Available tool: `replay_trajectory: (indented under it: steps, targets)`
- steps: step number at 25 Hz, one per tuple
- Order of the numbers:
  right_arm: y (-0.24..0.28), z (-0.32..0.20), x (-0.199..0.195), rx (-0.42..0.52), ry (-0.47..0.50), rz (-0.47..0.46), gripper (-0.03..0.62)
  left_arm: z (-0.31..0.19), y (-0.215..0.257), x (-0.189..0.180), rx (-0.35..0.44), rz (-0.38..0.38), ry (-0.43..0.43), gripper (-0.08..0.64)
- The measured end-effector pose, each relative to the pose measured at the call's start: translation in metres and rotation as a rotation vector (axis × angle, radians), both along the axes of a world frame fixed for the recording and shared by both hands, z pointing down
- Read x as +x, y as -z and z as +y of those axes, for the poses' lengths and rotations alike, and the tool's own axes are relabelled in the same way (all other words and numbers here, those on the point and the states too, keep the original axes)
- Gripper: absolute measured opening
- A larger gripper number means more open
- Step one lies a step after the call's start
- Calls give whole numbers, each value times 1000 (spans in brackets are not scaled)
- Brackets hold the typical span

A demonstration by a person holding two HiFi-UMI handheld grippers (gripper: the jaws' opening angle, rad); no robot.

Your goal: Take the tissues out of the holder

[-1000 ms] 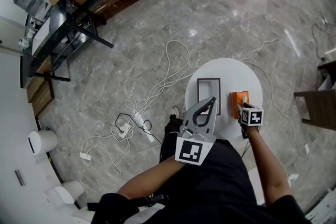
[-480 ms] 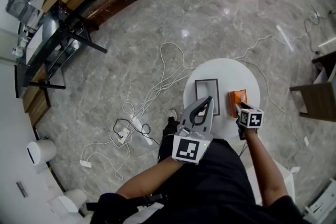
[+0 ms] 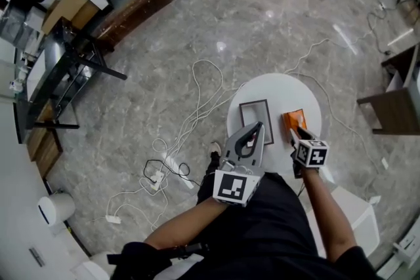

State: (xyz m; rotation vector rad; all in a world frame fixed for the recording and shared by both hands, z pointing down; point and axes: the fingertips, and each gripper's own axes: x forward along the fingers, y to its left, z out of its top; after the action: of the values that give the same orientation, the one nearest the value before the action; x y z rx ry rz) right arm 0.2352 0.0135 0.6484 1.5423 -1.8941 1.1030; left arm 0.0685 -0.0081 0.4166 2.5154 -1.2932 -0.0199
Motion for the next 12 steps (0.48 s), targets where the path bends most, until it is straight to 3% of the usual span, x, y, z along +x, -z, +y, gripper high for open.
replay_trajectory:
  steps: [10,12]
  targets:
    - [21,15,-15,46,-143,-58,124,-6,5,-16,8,-11,-25,-1]
    - [24,19,-17,48,-152,-55,98,-7,6,-20,8,-11,-24,-1]
